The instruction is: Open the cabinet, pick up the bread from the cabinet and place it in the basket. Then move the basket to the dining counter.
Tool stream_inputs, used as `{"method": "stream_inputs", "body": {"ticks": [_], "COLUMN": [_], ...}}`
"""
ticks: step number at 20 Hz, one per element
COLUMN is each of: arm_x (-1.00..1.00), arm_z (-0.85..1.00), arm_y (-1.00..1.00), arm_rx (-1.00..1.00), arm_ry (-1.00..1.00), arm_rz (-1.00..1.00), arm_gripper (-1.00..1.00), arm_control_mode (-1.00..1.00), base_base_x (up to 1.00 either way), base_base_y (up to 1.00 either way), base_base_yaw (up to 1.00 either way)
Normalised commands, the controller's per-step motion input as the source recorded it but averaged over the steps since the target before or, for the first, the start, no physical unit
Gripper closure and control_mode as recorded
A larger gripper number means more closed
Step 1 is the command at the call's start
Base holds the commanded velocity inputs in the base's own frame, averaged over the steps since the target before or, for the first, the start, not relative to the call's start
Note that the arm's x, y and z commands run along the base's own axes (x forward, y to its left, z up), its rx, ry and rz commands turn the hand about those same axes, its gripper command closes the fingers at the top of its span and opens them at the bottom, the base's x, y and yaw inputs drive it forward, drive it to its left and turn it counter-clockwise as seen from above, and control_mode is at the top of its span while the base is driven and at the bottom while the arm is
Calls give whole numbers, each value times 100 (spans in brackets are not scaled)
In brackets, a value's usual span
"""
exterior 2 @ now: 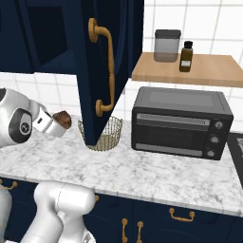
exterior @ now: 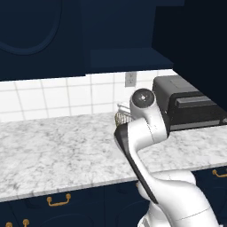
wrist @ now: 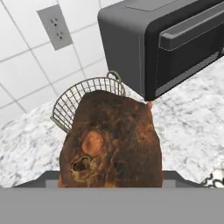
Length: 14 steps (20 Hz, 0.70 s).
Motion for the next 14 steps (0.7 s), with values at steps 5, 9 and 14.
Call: {"method": "stream_inputs", "body": {"ticks": [5, 9, 14], "arm_x": [100, 97, 77], "arm_z": [-62, -7, -8], "arm_y": [-19, -33, -33], "arm_rx": [0, 0, 0], "arm_ry": [3, 15, 16], "arm_rz": [-8, -4, 0], "arm_gripper": [100, 100, 100], "arm_control_mode": [-100, -100, -100], "base_base_x": [0, 0, 0], "base_base_y": [0, 0, 0], "base_base_yaw": [0, 0, 0]}}
